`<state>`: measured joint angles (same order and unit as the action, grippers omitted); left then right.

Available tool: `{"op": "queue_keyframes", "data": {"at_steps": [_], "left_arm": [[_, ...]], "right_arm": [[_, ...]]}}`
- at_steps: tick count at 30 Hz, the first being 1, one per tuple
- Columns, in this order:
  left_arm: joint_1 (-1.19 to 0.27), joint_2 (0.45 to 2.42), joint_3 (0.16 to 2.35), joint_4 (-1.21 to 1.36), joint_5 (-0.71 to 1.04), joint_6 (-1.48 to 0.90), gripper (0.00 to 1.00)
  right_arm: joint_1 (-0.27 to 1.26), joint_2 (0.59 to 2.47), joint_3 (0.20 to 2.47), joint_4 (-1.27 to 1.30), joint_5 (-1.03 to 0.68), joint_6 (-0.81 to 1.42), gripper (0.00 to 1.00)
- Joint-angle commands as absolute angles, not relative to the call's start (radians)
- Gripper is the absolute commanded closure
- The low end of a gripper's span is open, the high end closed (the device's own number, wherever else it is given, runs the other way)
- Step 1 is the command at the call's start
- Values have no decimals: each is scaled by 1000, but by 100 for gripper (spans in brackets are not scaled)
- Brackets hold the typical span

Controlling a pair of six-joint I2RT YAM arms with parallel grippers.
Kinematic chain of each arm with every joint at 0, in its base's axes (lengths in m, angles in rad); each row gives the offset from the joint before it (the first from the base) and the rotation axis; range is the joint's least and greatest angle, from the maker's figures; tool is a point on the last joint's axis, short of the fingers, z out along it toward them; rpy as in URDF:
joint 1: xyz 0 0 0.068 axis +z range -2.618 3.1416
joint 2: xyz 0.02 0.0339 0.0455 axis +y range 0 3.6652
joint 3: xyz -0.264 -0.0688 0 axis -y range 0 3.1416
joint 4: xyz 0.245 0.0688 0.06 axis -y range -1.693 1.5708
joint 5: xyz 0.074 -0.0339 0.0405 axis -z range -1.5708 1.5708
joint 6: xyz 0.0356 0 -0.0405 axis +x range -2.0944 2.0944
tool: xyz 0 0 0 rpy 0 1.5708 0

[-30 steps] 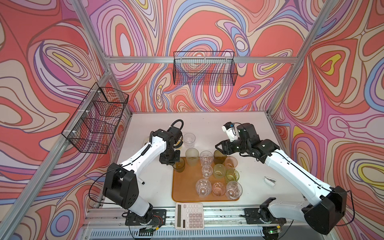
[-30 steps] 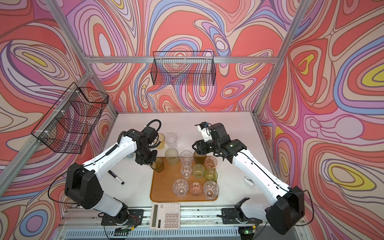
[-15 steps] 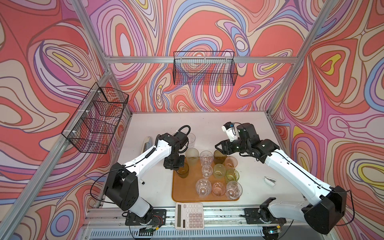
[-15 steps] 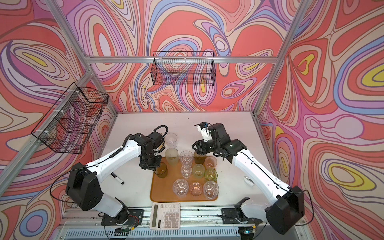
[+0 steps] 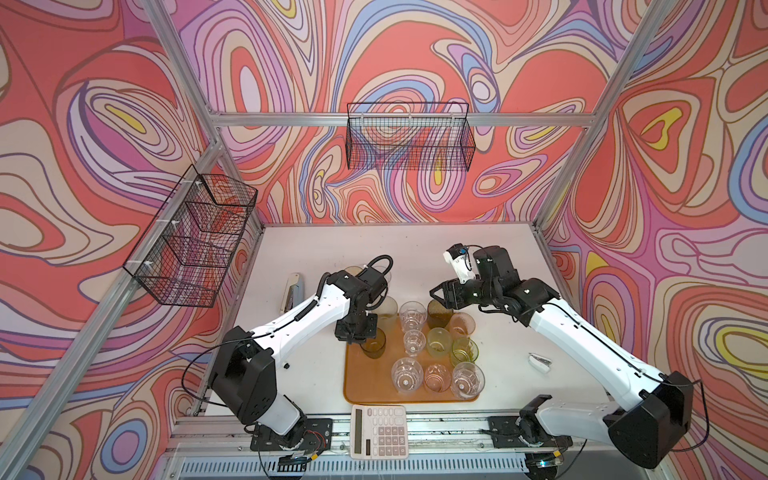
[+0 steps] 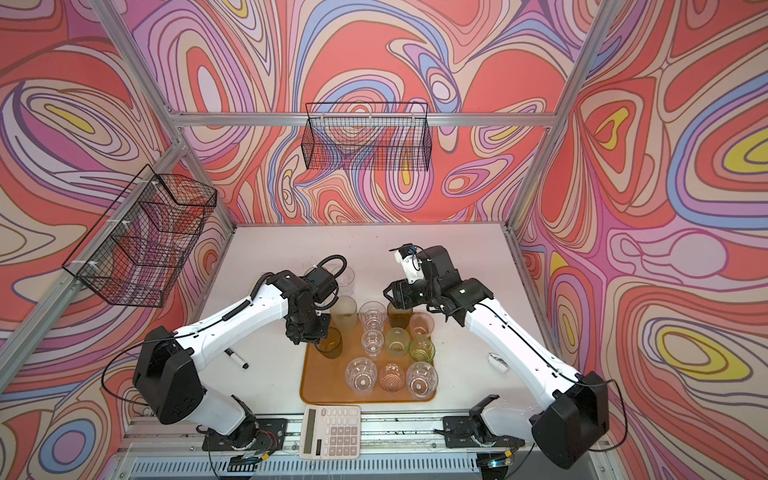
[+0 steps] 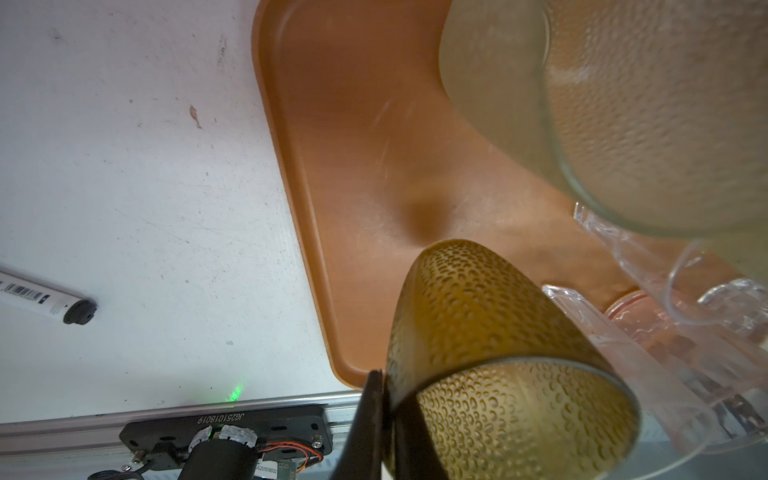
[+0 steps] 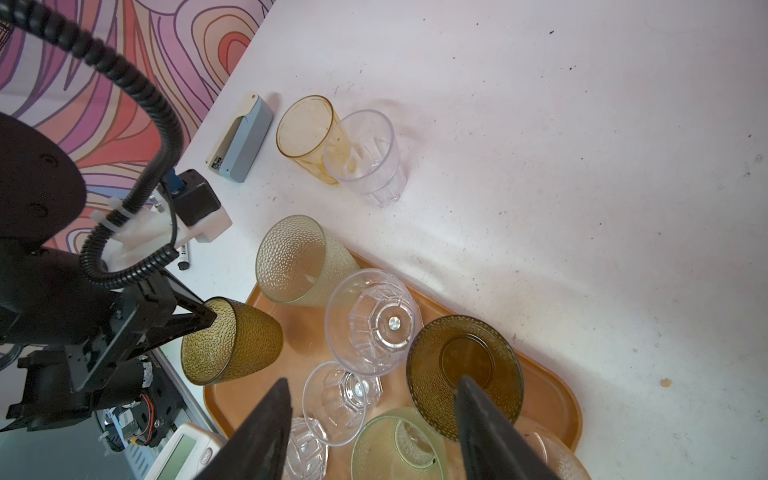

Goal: Place the glasses into the tray
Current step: 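Lift the olive cup with the left gripper and carry it over the tray, then lower the olive cup onto the tray's near edge and open the left gripper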

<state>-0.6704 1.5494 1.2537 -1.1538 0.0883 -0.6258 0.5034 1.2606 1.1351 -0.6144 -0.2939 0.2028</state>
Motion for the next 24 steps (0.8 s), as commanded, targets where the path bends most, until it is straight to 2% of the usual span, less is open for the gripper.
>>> {"op": "queue_keyframes", "data": {"at_steps": [1,24], "left_arm": [[-695,1571,1293,-1156,75,-659,93],[-784,1698,1362,-1134,24,-685,92]], "right_arm": [[497,1253,1140,-603,-302,206,35],[497,1238,1126,-602,-307,206,35]]}}
